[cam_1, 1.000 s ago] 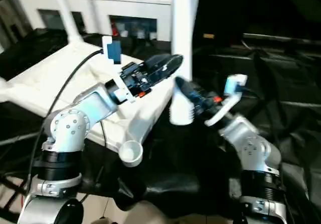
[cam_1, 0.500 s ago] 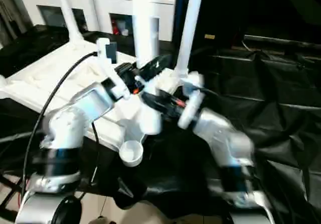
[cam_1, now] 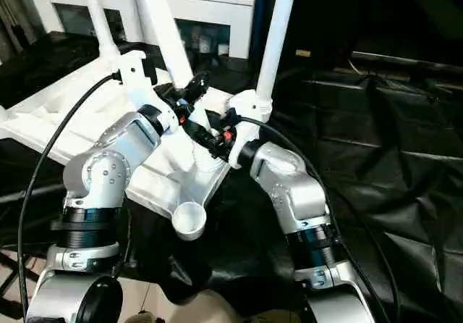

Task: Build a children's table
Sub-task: Pick table leg

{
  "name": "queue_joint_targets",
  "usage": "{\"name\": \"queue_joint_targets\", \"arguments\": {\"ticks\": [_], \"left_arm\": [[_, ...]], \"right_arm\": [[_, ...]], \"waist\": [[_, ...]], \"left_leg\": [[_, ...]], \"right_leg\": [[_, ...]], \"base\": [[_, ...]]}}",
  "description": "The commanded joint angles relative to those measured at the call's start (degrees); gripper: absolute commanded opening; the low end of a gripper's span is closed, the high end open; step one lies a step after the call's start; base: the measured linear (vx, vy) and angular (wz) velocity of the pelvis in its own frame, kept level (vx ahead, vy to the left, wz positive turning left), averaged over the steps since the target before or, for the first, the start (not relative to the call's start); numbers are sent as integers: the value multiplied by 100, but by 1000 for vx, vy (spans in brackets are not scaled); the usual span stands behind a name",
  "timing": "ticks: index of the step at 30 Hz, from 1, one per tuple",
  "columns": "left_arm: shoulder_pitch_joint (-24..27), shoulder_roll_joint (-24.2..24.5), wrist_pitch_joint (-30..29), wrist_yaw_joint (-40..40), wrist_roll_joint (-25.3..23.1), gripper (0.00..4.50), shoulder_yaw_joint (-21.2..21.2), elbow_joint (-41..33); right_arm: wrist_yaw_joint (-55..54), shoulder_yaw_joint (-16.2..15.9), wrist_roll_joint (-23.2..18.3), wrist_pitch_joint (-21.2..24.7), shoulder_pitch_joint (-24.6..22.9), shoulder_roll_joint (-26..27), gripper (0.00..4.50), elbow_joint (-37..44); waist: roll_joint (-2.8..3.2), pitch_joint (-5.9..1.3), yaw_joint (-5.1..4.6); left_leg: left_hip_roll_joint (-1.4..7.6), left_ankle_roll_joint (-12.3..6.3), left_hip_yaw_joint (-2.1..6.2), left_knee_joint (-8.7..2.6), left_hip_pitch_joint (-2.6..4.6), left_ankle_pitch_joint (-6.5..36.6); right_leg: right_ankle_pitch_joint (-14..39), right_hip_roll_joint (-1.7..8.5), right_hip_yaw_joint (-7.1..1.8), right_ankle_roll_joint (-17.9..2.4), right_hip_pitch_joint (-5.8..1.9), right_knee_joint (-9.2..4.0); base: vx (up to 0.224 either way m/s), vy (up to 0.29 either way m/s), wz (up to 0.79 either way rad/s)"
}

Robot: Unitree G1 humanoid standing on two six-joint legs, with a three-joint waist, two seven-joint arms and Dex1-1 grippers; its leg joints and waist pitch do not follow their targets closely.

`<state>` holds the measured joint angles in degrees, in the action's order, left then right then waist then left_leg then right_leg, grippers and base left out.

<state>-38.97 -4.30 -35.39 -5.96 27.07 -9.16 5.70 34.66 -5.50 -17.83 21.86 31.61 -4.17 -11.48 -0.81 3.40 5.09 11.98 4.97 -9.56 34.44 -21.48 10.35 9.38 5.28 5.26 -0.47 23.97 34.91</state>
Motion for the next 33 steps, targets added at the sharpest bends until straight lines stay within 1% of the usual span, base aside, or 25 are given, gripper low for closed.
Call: {"name": "queue_joint_targets", "arguments": {"ticks": [1,4,8,10,11,12,13,14,15,16,17,18,19,20,21,22,23,25,26,27,28,30,31,32,33], "left_arm": [[-34,-32,46,56,-50,255,-32,-57],[-42,-25,47,34,31,236,-32,-78],[-41,14,69,-80,83,201,-15,-96],[-26,128,128,-529,162,198,122,-148],[-12,215,104,-789,207,196,216,-193],[-12,220,103,-801,209,193,220,-194],[7,398,41,-1238,291,193,364,-257],[12,441,26,-1333,310,192,394,-271],[28,646,-90,-1731,401,192,506,-317],[28,646,-90,-1731,401,192,506,-317],[38,940,-218,-2274,499,191,644,-354],[38,940,-218,-2274,499,190,644,-354],[13,1175,-334,-2695,558,190,727,-323],[-8,1302,-352,-2950,580,190,781,-304],[-16,1359,-364,-3077,604,190,803,-304],[-35,1464,-435,-3354,703,190,828,-312],[-41,1534,-467,-3560,776,190,849,-333],[-58,1680,-516,-4040,985,190,878,-391],[-83,1712,-552,-4233,1144,190,844,-413],[-102,1698,-606,-4265,1249,190,799,-426],[-107,1692,-622,-4276,1282,190,785,-433],[-116,1682,-664,-4373,1415,190,753,-468],[-117,1698,-687,-4460,1457,190,757,-477],[-96,1686,-721,-4537,1519,190,773,-530],[-85,1665,-739,-4543,1534,190,774,-547]], "right_arm": [[23,-83,-36,-148,135,32,186,202],[-23,-80,-1,-228,158,97,186,126],[-49,-48,78,-255,191,73,186,83],[41,-58,100,-286,194,7,186,38],[101,-16,47,-264,204,-15,242,0],[103,-13,44,-263,205,-16,256,-3],[263,134,-171,-97,263,-72,256,-93],[309,177,-234,-43,280,-87,262,-115],[595,290,-463,197,350,-223,262,-173],[595,290,-463,197,350,-223,277,-173],[1144,322,-747,620,423,-508,291,-187],[1144,322,-747,620,423,-508,298,-187],[1894,156,-971,973,404,-886,302,-43],[2320,50,-1111,1185,389,-1104,309,65],[2499,8,-1161,1257,385,-1200,322,103],[2673,-8,-1204,1361,434,-1313,322,67],[2752,3,-1236,1440,482,-1367,343,19],[2984,-9,-1348,1717,619,-1487,350,-140],[3214,-117,-1385,1841,669,-1598,353,-181],[3304,-175,-1383,1870,687,-1639,355,-192],[3328,-191,-1384,1880,692,-1650,355,-195],[3425,-238,-1418,1928,724,-1676,355,-211],[3489,-252,-1446,1975,747,-1690,355,-215],[3573,-292,-1486,2037,778,-1674,355,-196],[3595,-319,-1476,2053,782,-1654,355,-182]], "waist": [[-49,-432,-6],[-48,-434,-10],[-27,-432,-14],[-32,-435,-12],[-28,-432,-17],[-30,-434,-14],[-22,-431,-18],[-23,-433,-18],[-5,-435,-17],[-16,-438,-19],[10,-435,-10],[10,-444,-3],[-1,-439,-9],[2,-433,8],[-9,-442,12],[-34,-439,7],[-23,-440,12],[-55,-437,-12],[-46,-443,-6],[-41,-432,2],[-39,-429,-5],[-59,-419,2],[-55,-423,6],[-72,-433,9],[-60,-434,14]], "left_leg": [[63,-118,-33,-392,23,824],[60,-108,-30,-393,19,834],[60,-111,-31,-391,22,842],[56,-109,-29,-393,25,829],[58,-102,-31,-392,25,847],[56,-104,-31,-392,32,848],[59,-106,-30,-397,32,850],[54,-122,-30,-399,36,898],[60,-125,-33,-397,52,915],[56,-135,-29,-397,48,886],[73,-151,-34,-391,64,875],[73,-173,-30,-390,65,836],[55,-203,-35,-385,58,829],[63,-243,-39,-379,64,816],[60,-260,-37,-372,45,765],[57,-265,-43,-372,33,731],[53,-257,-43,-367,40,720],[49,-215,-44,-369,21,734],[48,-200,-46,-362,39,768],[66,-184,-51,-364,49,819],[63,-167,-52,-361,44,830],[65,-134,-57,-366,52,899],[69,-126,-51,-369,57,909],[66,-130,-52,-364,50,854],[74,-132,-47,-368,52,799]], "right_leg": [[1253,235,-260,-786,-368,-414],[1192,233,-261,-802,-376,-403],[1158,232,-262,-825,-373,-404],[1159,229,-261,-818,-377,-398],[1170,229,-263,-815,-371,-403],[1172,232,-263,-813,-371,-404],[1164,232,-266,-836,-372,-398],[1189,239,-265,-865,-381,-395],[1148,226,-268,-917,-364,-384],[1089,223,-266,-948,-381,-373],[960,214,-269,-1018,-363,-363],[855,211,-269,-1085,-384,-332],[819,191,-265,-1092,-391,-333],[774,197,-270,-1120,-399,-336],[733,207,-275,-1125,-427,-321],[737,216,-277,-1129,-428,-323],[825,233,-276,-1162,-418,-324],[989,241,-273,-1164,-428,-339],[1118,251,-271,-1195,-419,-339],[1170,251,-278,-1219,-400,-350],[1175,245,-278,-1232,-402,-338],[1302,244,-278,-1183,-395,-361],[1334,246,-277,-1169,-397,-358],[1326,244,-277,-1142,-405,-353],[1274,245,-278,-1145,-397,-347]], "base": [[0,0,0],[0,0,0],[0,0,0],[0,0,0],[0,0,0],[0,0,0],[0,0,0],[0,0,0],[0,0,0],[0,0,0],[0,0,0],[0,0,0],[0,0,0],[0,0,0],[0,0,0],[0,0,0],[0,0,0],[0,0,0],[0,0,0],[0,0,0],[0,0,0],[0,0,0],[0,0,0],[0,0,0],[0,0,0]]}}
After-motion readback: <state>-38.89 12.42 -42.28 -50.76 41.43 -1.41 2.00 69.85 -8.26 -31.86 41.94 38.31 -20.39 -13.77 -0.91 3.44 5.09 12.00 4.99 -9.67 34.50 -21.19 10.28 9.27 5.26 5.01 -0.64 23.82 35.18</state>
